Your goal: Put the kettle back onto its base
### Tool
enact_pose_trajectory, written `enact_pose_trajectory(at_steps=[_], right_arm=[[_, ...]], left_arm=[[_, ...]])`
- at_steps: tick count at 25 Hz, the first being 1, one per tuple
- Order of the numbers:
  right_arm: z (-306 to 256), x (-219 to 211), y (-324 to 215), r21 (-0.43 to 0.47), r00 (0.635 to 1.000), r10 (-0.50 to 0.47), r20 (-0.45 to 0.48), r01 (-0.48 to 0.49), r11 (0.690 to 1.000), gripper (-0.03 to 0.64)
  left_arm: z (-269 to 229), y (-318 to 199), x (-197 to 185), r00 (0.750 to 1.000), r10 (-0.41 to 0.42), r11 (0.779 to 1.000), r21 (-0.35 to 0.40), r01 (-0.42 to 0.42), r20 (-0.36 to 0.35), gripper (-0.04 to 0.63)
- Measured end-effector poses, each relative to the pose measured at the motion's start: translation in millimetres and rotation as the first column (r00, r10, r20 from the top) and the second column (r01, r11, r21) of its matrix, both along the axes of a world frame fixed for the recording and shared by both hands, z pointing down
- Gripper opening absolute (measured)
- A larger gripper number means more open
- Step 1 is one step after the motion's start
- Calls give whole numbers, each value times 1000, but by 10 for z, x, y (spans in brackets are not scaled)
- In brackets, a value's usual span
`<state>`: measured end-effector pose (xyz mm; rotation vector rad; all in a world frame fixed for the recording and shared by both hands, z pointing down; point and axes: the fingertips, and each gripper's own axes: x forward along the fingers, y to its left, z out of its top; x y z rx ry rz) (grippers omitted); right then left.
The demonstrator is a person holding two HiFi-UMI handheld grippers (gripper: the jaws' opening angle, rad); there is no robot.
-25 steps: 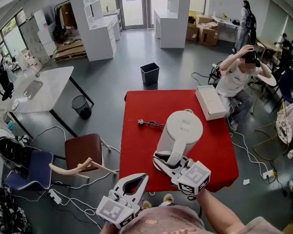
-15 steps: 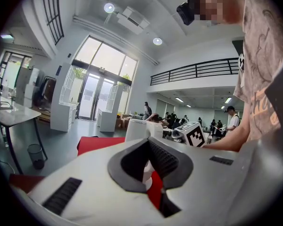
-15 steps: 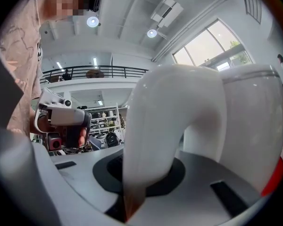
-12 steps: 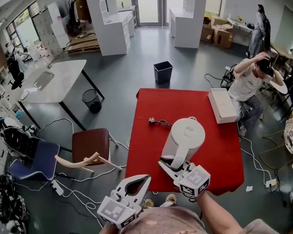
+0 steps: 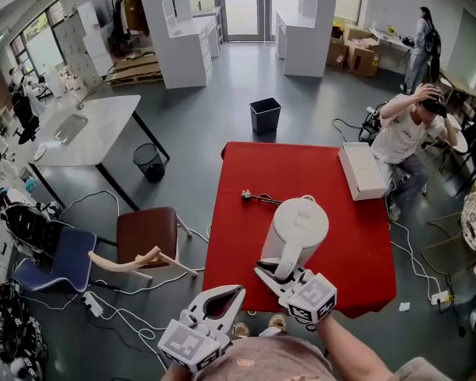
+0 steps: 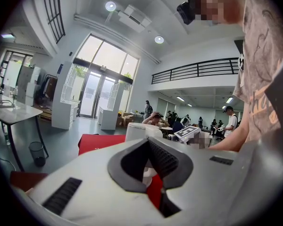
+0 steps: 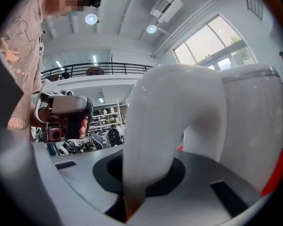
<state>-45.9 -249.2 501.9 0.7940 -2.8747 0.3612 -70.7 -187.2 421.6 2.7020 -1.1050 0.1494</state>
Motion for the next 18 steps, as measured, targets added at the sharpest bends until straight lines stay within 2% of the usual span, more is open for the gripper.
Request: enact_pose_trajectory(at_steps=[18], right_arm=[[136, -33, 135, 54, 999, 1, -54, 2, 999, 55]], left_arm=[[57, -7, 41, 1000, 25, 1000, -18, -25, -2, 2]])
